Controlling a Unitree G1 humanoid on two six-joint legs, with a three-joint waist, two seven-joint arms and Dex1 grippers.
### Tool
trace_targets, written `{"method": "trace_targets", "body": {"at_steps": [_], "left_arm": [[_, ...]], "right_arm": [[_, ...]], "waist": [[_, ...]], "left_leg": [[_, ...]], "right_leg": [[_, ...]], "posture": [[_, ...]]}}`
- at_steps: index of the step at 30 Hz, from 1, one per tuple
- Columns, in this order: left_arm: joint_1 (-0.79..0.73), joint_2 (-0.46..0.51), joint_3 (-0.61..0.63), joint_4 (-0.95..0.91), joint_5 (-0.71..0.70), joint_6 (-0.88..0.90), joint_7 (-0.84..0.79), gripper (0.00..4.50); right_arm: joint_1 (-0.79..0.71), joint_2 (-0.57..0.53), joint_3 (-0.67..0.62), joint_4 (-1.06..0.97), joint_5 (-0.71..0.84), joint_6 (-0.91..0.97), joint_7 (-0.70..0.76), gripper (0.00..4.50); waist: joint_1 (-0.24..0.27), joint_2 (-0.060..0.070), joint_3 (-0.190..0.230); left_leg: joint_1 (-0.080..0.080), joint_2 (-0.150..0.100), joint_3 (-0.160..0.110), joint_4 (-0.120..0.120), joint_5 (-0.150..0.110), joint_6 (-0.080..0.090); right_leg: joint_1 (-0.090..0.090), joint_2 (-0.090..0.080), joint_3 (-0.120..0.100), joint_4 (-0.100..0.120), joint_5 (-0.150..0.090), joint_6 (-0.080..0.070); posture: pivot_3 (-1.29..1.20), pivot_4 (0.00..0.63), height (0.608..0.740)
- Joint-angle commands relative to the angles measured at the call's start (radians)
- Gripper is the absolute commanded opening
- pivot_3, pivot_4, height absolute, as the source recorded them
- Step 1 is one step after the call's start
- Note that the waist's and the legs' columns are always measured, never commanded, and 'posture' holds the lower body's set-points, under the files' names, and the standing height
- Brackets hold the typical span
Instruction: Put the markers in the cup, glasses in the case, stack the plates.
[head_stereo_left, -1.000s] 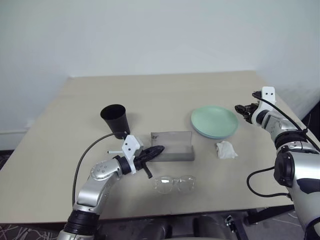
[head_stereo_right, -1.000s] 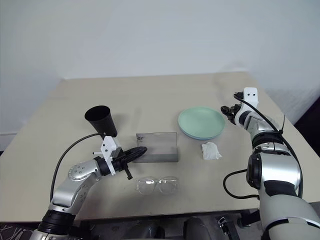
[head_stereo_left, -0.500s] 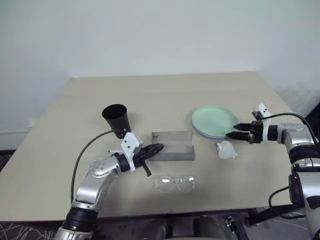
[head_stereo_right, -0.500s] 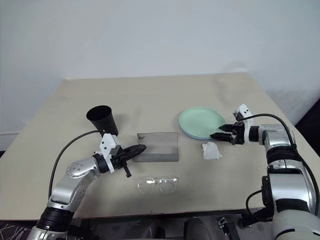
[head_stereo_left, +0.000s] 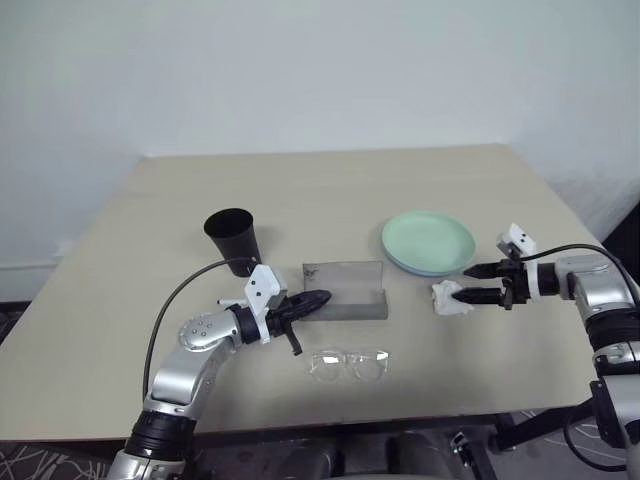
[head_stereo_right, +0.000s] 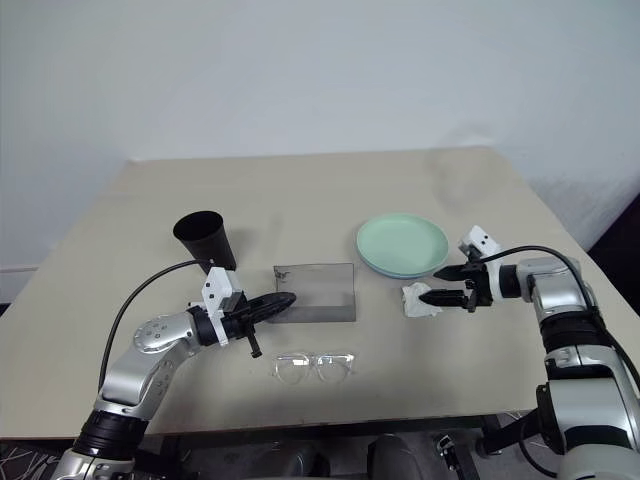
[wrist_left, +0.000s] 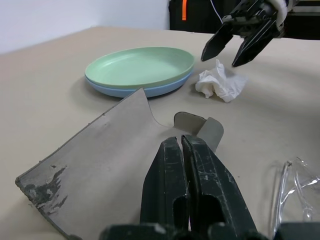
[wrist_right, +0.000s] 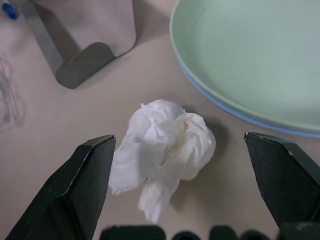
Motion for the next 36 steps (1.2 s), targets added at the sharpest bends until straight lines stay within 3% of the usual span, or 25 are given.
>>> {"method": "trace_targets", "body": {"at_steps": [1,3,6,16,18,21,28,31,36], "left_arm": [[-0.020,0.001,0.014,-0.034,-0.042,0.030,-0.016,0.00],[-0.015,0.002,0.016,-0.044,-0.051,0.044,-0.018,0.00],[-0.011,0.002,0.015,-0.048,-0.049,0.049,-0.016,0.00],[-0.013,0.003,0.012,-0.044,-0.040,0.047,-0.012,0.00],[-0.012,0.003,0.012,-0.044,-0.038,0.046,-0.011,0.00],[-0.008,0.005,0.016,-0.045,-0.035,0.045,-0.005,0.00],[-0.015,0.002,0.013,-0.037,-0.032,0.045,0.008,0.00],[-0.022,-0.001,0.011,-0.035,-0.030,0.046,0.012,0.00],[-0.014,0.006,0.018,-0.043,-0.032,0.048,0.018,0.00]], "right_arm": [[0.006,0.011,0.011,-0.029,-0.014,-0.019,-0.032,4.47],[0.021,0.013,0.024,-0.041,-0.020,-0.033,-0.031,4.47],[0.017,0.014,0.019,-0.032,-0.014,-0.041,-0.042,3.91],[-0.025,0.001,-0.035,-0.085,0.062,-0.020,0.010,0.42],[-0.051,0.011,-0.064,-0.103,0.094,0.005,0.003,0.02],[-0.113,0.034,-0.101,-0.089,0.121,0.020,-0.047,0.02],[-0.294,0.128,-0.097,0.204,0.007,-0.160,-0.343,0.02],[-0.330,0.151,-0.076,0.306,-0.034,-0.220,-0.381,0.72],[-0.355,0.166,-0.059,0.410,-0.079,-0.292,-0.404,2.29]], "waist": [[0.000,0.000,0.000],[0.001,0.000,0.000],[0.000,0.000,0.000],[0.000,0.000,0.000],[0.000,0.000,0.000],[0.000,0.000,0.000],[0.002,-0.001,0.000],[0.002,-0.001,0.000],[-0.002,0.000,0.000]], "left_leg": [[0.000,0.000,0.000,0.000,0.000,0.000],[0.000,0.000,0.000,0.000,0.000,0.000],[0.000,0.000,0.000,0.000,0.000,0.000],[0.000,0.000,0.000,0.000,0.001,0.000],[0.000,0.000,0.001,0.000,0.001,0.000],[0.000,0.000,0.000,0.000,0.001,0.000],[0.001,0.001,0.001,-0.001,0.001,-0.001],[0.001,0.000,0.000,-0.001,0.001,-0.001],[0.000,0.000,0.001,-0.003,0.002,-0.002]], "right_leg": [[0.000,0.000,0.000,0.000,0.000,0.000],[0.000,0.000,0.000,0.000,0.000,0.000],[0.000,0.000,0.000,0.000,0.000,0.000],[0.000,0.000,0.000,0.000,0.001,0.000],[0.000,0.000,0.000,0.000,0.001,0.000],[0.000,0.000,0.000,0.000,0.001,0.000],[0.000,0.001,0.000,0.000,0.002,-0.002],[0.000,0.001,0.000,0.000,0.004,-0.006],[-0.002,0.001,0.001,-0.001,0.004,-0.006]], "posture": [[0.00,0.000,0.740],[0.00,0.000,0.740],[0.00,0.000,0.740],[0.00,0.000,0.740],[0.00,0.000,0.740],[0.00,0.000,0.740],[0.00,0.000,0.740],[0.00,0.000,0.740],[0.00,0.000,0.740]]}}
